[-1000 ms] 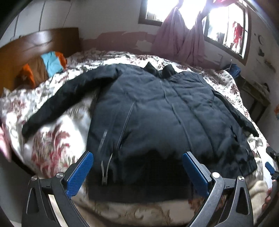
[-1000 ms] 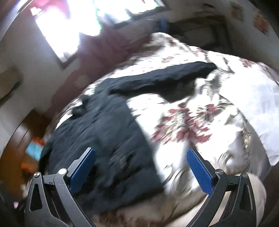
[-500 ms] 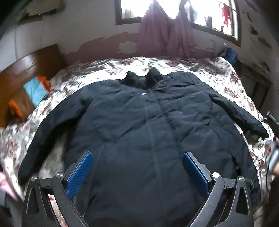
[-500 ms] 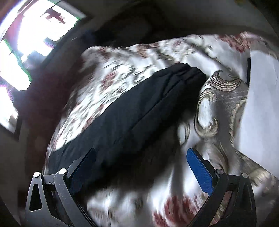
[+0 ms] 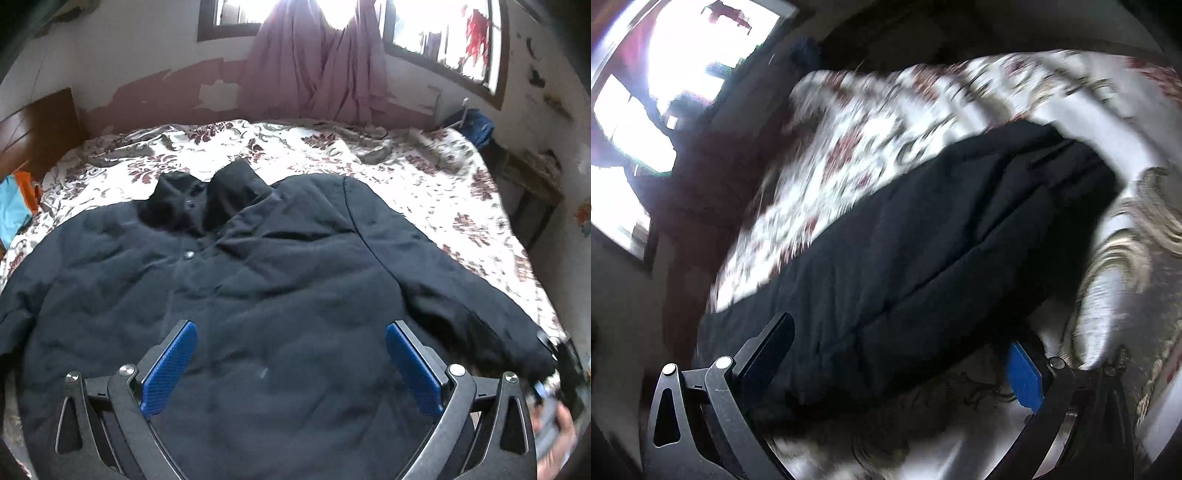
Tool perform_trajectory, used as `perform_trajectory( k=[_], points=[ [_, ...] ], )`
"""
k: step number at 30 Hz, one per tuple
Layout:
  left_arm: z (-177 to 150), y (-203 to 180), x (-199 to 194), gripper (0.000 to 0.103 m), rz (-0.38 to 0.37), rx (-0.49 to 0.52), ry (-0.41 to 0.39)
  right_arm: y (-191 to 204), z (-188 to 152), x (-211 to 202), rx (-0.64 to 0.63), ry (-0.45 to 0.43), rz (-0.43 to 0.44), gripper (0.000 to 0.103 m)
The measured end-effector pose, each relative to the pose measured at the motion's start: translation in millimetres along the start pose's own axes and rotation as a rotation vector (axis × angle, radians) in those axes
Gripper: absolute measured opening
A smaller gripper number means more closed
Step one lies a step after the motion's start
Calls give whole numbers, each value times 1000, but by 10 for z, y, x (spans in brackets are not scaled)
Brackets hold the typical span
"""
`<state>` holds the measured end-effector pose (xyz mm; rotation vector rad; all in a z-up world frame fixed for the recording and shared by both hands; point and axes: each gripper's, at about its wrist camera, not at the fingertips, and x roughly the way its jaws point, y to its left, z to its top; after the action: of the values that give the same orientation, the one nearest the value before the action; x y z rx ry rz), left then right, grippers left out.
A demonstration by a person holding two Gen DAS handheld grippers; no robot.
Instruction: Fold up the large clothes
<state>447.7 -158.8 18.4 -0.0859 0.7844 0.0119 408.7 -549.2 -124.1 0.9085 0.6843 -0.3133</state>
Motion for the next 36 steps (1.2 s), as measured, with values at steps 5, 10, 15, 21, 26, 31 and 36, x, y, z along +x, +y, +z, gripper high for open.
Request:
perform_trajectory(
  k=[5,10,15,21,26,31,36],
  points=[
    [169,-509,471,103,28,103,-12,-182,11,-35,105,-56,99,94],
    [174,-911,859,103,93,198,21,-382,10,-26,215,-77,142,73],
    [27,-1051,1038,103,180,260,38,-436,17,38,231,-76,91,31],
    [26,-1057,1105,103,174,264,64,-364,23,-85,174,-114,81,16],
    [93,-893,946,103,88,203,66,-140,50,-284,57,-183,54,15],
    [83,-645,563,103,-2,185,30,200,-7,-561,-109,-280,28,13],
    [80,-165,185,103,-60,128,35,678,-255,-899,-297,-364,10,11]
  ],
)
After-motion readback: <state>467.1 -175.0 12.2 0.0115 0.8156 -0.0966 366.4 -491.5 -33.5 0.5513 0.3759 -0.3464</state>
